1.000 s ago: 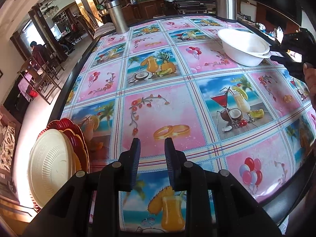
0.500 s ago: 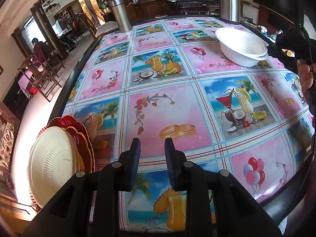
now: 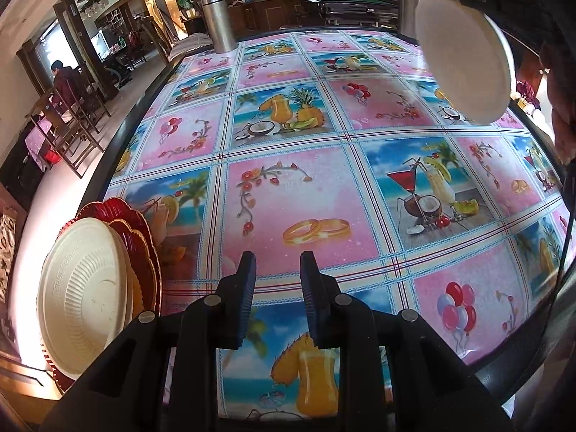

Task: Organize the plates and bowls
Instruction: 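Set the white dish beside the white bowl and open the right tool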

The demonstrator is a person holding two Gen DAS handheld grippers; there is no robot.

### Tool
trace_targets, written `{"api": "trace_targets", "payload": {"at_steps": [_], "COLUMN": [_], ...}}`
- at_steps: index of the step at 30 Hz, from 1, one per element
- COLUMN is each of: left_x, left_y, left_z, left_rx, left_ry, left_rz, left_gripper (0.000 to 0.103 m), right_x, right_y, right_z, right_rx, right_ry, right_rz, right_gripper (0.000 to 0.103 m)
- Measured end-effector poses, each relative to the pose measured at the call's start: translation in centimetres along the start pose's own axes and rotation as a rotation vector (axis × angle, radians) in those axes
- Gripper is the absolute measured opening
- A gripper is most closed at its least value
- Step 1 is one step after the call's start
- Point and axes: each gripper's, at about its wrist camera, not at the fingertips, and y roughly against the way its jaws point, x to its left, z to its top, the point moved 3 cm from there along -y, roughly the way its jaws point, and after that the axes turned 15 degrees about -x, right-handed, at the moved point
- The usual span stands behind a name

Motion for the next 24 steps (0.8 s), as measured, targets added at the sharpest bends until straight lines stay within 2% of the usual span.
{"api": "trace_targets", "payload": {"at_steps": [2,3,5,9,12,17,19,21,24], "left_x": [0.2,0.4,0.6,0.7,0.1,-1.0,-1.1,-1.1,-1.3], "left_y": [0.1,0.1,0.0,-0.3,-0.4,-0.3,-0.3,-0.4,-0.8], "left_z": [-0.1,-0.1,-0.2,-0.1,-0.1,-0.1,0.0,0.2,0.7], "left_rx": [-0.001,0.000,0.002,0.006,0.011,0.013,0.015,0.017,0.025], "left_ry": [0.004,0.006,0.007,0.015,0.005,-0.031,-0.030,-0.022,-0.026], "left_rz": [0.002,0.004,0.010,0.010,0.006,0.000,-0.002,-0.007,-0.015], "left_gripper": [0.023,0.023,0.023,0.023,0.023,0.023,0.023,0.023,0.023], "right_x": [2.9,3.7,3.2,-1.4,-5.1,-12.0,-14.4,-16.5,-19.0], "right_y": [-0.1,-0.5,-1.0,-1.2,-1.3,-3.7,-3.8,-3.8,-4.0], "right_z": [-0.2,-0.5,-1.2,-2.3,-3.1,-7.2,-8.9,-10.5,-13.8], "right_rx": [0.012,0.034,0.072,0.102,0.102,0.178,0.149,0.172,0.244], "right_ry": [0.060,0.050,-0.044,-0.304,-0.409,-0.767,-0.897,-0.963,-1.065], "right_rz": [0.072,0.114,0.155,0.201,0.160,0.136,0.118,0.052,0.015], "right_gripper": [0.002,0.002,0.003,0.003,0.002,0.002,0.002,0.002,0.004]}}
